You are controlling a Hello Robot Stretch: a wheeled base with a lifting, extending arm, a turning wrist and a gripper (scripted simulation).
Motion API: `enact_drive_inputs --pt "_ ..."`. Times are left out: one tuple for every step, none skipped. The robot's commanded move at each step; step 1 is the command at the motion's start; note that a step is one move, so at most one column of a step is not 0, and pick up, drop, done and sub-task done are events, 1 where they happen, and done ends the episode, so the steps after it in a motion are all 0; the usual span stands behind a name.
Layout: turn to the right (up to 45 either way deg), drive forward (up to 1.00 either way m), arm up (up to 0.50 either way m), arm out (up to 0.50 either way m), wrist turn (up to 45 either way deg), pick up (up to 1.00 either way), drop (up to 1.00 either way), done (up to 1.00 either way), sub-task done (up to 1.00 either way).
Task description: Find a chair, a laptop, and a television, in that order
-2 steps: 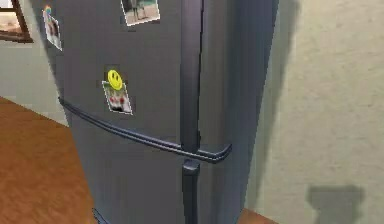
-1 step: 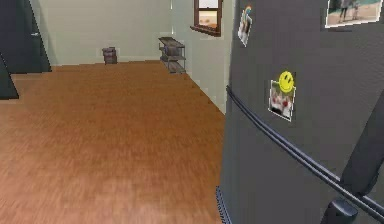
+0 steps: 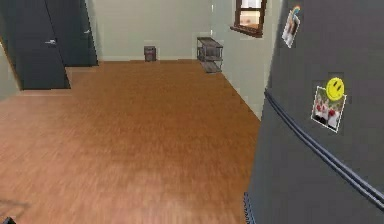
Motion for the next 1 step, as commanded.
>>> enact_drive_inputs --pt "-3.0 0.00 0.00 0.00 0.0 0.00 0.00 0.00 0.00"
